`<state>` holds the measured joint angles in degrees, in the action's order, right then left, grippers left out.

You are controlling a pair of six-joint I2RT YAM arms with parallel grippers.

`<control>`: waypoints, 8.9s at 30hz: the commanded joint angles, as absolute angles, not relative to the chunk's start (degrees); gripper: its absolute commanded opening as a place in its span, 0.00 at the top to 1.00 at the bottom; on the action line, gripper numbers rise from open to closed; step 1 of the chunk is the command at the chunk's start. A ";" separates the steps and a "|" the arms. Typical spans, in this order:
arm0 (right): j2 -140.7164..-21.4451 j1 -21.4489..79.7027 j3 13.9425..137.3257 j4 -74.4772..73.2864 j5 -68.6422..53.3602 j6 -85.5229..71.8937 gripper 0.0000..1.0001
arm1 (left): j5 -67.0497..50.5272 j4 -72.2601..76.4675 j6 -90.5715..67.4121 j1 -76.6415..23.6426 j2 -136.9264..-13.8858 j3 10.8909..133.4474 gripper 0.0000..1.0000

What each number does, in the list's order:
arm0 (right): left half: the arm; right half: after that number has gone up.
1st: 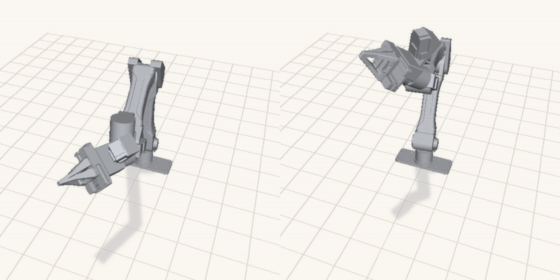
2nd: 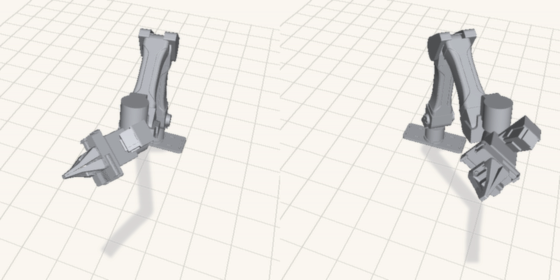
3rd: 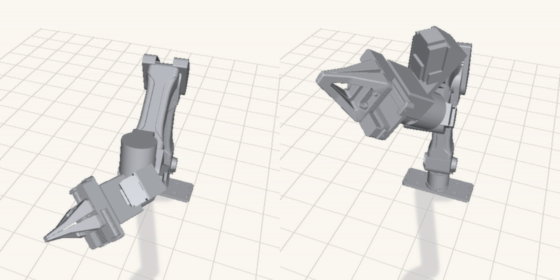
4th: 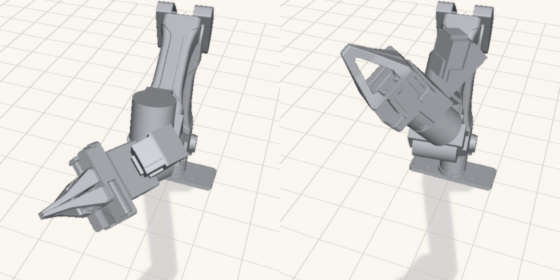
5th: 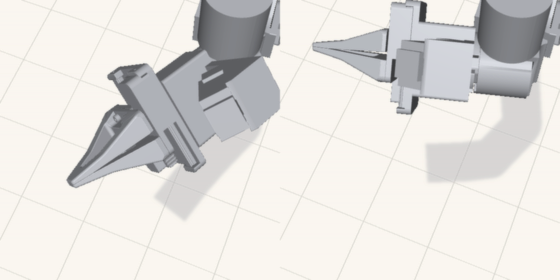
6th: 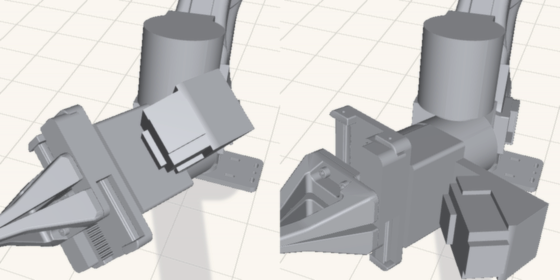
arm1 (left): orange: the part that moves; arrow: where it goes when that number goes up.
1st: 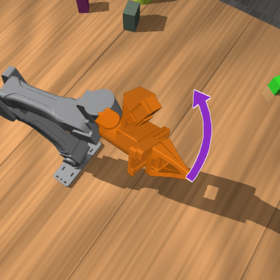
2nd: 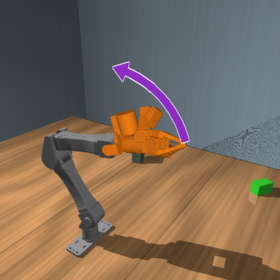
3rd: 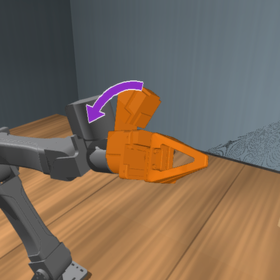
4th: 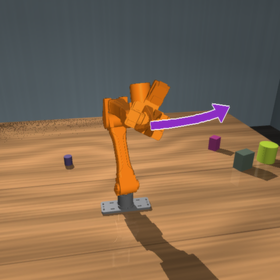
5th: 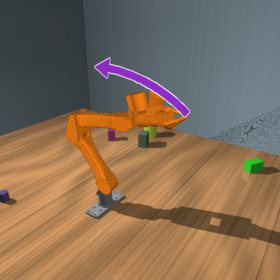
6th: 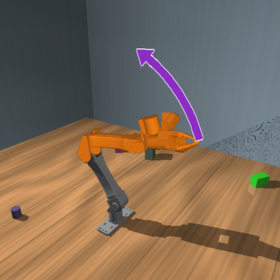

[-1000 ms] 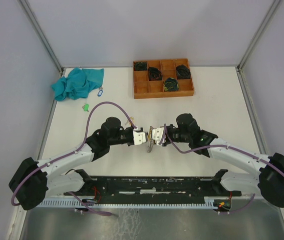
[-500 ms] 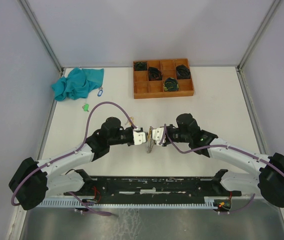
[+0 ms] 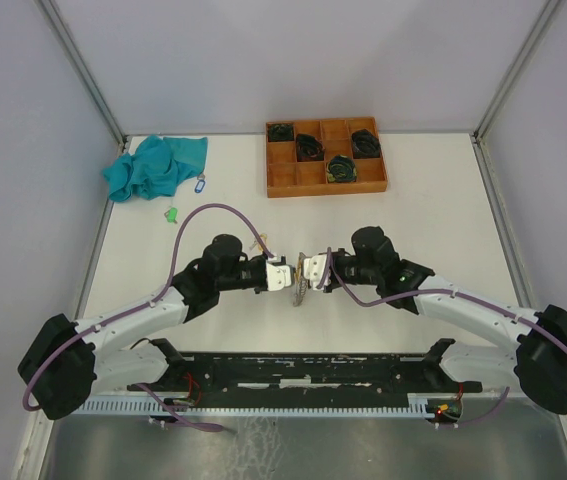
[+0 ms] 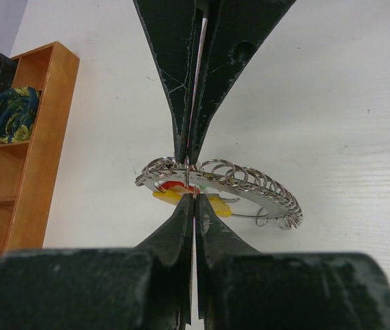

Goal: Put the keys on the keyring

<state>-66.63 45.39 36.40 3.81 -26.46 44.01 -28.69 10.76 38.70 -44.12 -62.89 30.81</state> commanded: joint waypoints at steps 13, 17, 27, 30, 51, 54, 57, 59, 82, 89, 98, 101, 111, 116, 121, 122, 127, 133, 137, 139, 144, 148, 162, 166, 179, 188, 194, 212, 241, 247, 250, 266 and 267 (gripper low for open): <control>-66.28 45.68 39.59 6.48 -26.64 44.29 0.99 | -26.30 11.34 42.80 -43.61 -61.59 32.05 0.97; -66.53 45.71 39.86 6.04 -27.32 44.38 0.99 | -27.54 11.40 42.74 -43.29 -61.76 32.31 0.97; -67.10 45.70 40.23 5.74 -27.54 44.37 0.99 | -29.78 12.77 41.69 -43.20 -62.23 32.46 0.97; -67.19 45.69 40.25 5.61 -27.60 44.38 0.99 | -30.12 13.08 41.42 -43.17 -62.23 32.47 0.97; -66.99 45.70 40.16 5.62 -27.37 44.30 0.99 | -28.05 12.56 41.53 -42.88 -62.01 32.66 0.97; -67.01 45.71 40.28 5.62 -27.60 44.22 0.99 | -29.19 12.65 41.49 -42.89 -62.01 32.68 0.97; -67.05 45.73 40.25 5.66 -27.51 44.21 0.99 | -30.66 12.79 41.39 -42.88 -62.20 32.68 0.97; -67.16 45.75 40.26 5.67 -27.54 44.19 0.99 | -31.29 12.91 41.40 -42.89 -62.46 32.73 0.97; -67.28 45.70 40.30 5.43 -27.57 44.28 0.99 | -29.42 12.81 41.50 -42.80 -62.20 32.75 0.97; -67.32 45.71 40.34 5.40 -27.64 44.30 0.99 | -29.45 12.66 41.66 -42.67 -62.14 32.70 0.97; -67.15 45.70 40.17 5.40 -26.94 44.38 0.99 | -28.48 11.91 42.01 -42.59 -61.79 32.79 0.97; -67.19 45.76 40.25 5.41 -27.05 44.30 0.99 | -28.63 11.87 42.01 -42.52 -61.90 32.79 0.97; -67.33 45.70 40.35 5.67 -27.25 44.12 0.99 | -31.37 13.16 41.32 -42.54 -62.52 32.87 0.97; -67.41 45.73 40.34 5.73 -27.29 44.12 0.99 | -32.02 13.92 40.87 -42.47 -62.89 32.97 0.97; -67.48 45.71 40.48 5.72 -27.57 44.03 0.99 | -32.10 14.06 40.78 -42.54 -62.93 33.03 0.97; -67.50 45.70 40.51 5.66 -27.64 44.03 0.99 | -32.02 14.10 40.78 -42.58 -63.00 33.10 0.97; -67.60 45.73 40.52 5.65 -27.92 43.95 0.99 | -32.46 14.57 40.45 -42.43 -63.21 33.06 0.97; -67.59 45.71 40.52 5.89 -28.32 43.94 0.99 | -32.31 14.59 40.43 -42.45 -63.29 33.15 0.97; -67.51 45.70 40.53 5.86 -28.71 43.95 0.99 | -31.91 14.59 40.52 -42.23 -63.24 33.14 0.97; -67.50 45.70 40.52 5.85 -28.66 43.90 0.99 | -31.99 14.59 40.47 -42.25 -63.16 33.16 0.97; -67.50 45.70 40.45 5.65 -28.35 43.99 0.99 | -32.09 14.31 40.64 -42.08 -62.74 33.14 0.97; -66.88 45.70 40.13 5.36 -27.06 44.38 0.99 | -30.79 12.67 41.66 -41.88 -61.95 33.10 0.97; -67.24 45.70 40.43 5.59 -27.36 44.21 0.99 | -33.11 13.53 40.96 -41.53 -62.25 33.23 0.97; -67.41 45.70 40.43 5.84 -26.98 44.10 0.99 | -34.16 13.40 40.96 -41.53 -62.74 33.36 0.97; -67.21 45.71 40.43 5.89 -27.68 43.79 0.99 | -34.18 12.96 40.96 -41.56 -63.50 33.76 0.97; -67.06 45.70 40.45 6.18 -27.94 43.38 0.99 | -35.56 11.55 41.04 -41.57 -64.58 34.53 0.97; -66.89 45.70 40.52 6.43 -28.28 43.15 0.99 | -36.30 10.39 41.13 -41.57 -65.37 35.13 0.97; -67.37 47.29 40.68 5.26 -28.38 46.20 0.99 | -38.06 10.50 39.99 -41.54 -65.39 35.67 0.97; -65.07 56.56 38.36 7.56 -18.62 53.79 1.00 | -43.15 5.28 37.39 -40.87 -66.10 38.45 0.97; -63.83 57.33 38.58 7.23 -18.37 54.03 1.00 | -44.48 3.06 36.20 -40.08 -67.81 40.07 0.97; -63.66 57.92 38.50 7.26 -18.20 54.23 0.99 | -45.79 1.84 35.95 -39.74 -68.80 40.79 0.97; -60.03 58.07 36.80 9.57 -18.41 53.01 0.99 | -51.14 0.34 31.65 -37.11 -72.82 43.41 0.97; -59.95 58.09 36.68 9.74 -17.96 53.00 0.99 | -50.72 0.28 31.46 -37.08 -72.99 43.48 0.97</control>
<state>-62.28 56.99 35.86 0.99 -14.92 53.67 -48.84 -2.39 34.59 -37.21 -72.20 40.77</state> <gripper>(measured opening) 0.011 0.043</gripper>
